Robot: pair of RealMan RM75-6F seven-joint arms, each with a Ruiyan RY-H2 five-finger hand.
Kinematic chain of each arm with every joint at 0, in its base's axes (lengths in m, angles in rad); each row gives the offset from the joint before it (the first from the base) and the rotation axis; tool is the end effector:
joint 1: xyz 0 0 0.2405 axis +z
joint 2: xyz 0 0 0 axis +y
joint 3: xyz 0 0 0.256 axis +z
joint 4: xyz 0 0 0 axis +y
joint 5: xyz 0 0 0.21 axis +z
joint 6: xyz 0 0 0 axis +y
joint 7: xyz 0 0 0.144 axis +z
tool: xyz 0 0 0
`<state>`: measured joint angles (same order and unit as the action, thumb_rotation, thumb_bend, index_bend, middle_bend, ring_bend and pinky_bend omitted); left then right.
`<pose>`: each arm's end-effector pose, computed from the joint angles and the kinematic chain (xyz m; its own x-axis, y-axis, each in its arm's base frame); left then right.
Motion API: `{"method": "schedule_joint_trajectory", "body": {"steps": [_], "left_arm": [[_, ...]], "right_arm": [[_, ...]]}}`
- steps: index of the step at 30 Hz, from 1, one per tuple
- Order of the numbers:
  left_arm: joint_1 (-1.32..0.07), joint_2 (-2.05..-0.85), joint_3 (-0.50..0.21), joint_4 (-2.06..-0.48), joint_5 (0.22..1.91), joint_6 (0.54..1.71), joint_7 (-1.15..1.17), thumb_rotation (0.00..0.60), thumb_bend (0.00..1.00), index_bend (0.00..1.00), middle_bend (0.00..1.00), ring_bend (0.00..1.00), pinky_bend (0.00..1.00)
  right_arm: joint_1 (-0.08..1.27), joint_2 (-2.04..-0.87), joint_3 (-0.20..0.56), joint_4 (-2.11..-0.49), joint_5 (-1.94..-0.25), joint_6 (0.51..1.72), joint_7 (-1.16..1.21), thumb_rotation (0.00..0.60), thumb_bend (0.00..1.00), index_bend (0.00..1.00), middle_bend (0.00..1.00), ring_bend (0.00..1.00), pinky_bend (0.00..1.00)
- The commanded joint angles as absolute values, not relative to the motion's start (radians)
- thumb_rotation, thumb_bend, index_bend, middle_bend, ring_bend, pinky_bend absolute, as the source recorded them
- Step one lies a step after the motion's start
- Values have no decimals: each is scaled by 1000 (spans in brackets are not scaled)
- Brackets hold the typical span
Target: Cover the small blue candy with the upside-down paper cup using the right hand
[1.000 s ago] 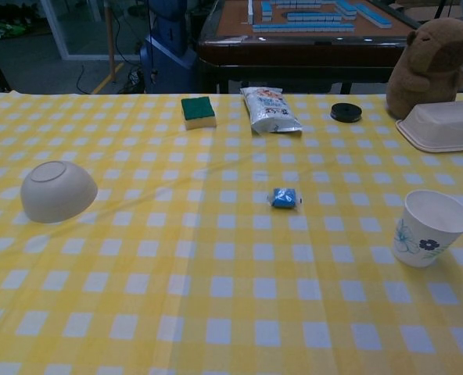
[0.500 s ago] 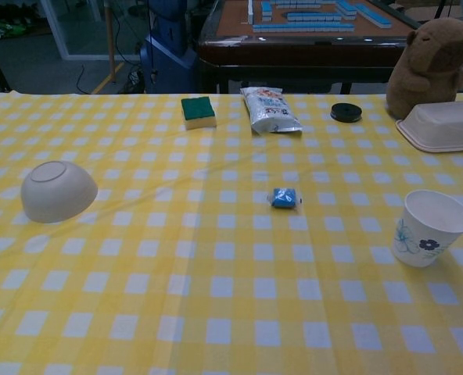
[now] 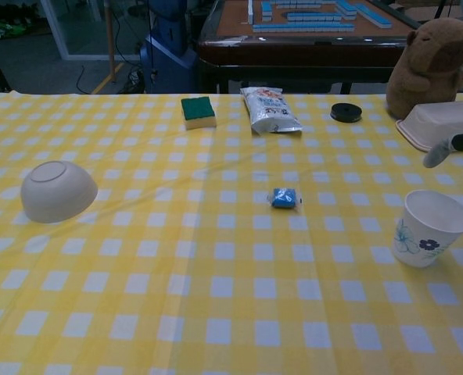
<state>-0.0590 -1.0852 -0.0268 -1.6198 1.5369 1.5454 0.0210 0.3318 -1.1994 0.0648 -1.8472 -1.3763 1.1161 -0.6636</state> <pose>-0.3100 0.1681 0.1719 0.4402 -0.0267 0.8975 0.8974 -0.0204 -0.4408 -0.2236 -0.2295 0.0720 0.7105 -0.1825 0.6796 -0.6945 -0.3377 0.6354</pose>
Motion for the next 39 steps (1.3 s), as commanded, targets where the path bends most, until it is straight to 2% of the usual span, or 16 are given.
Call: {"method": "schedule_joint_trajectory", "body": {"steps": [1, 24, 33, 39], "left_arm": [[-60, -1083, -27, -1620, 1535, 1542, 18, 600, 255, 463, 380, 301, 417], [-55, -1077, -29, -1618, 1540, 1548, -2, 600, 255, 463, 380, 301, 417], [-56, -1076, -31, -1613, 1538, 1544, -12, 600, 254, 463, 380, 301, 417], [-57, -1077, -30, -1610, 1544, 1545, -16, 600, 255, 463, 380, 301, 417]], "right_arm": [[349, -1213, 64, -1859, -1362, 1104, -687, 600, 0, 242, 997, 985, 954], [465, -1263, 59, -1876, -1178, 1022, -795, 600, 0, 248, 997, 985, 954], [490, -1254, 60, -1846, -1173, 997, -680, 600, 29, 464, 998, 985, 955], [475, -1231, 63, -1819, -1244, 1012, -522, 600, 56, 498, 998, 985, 956]]}}
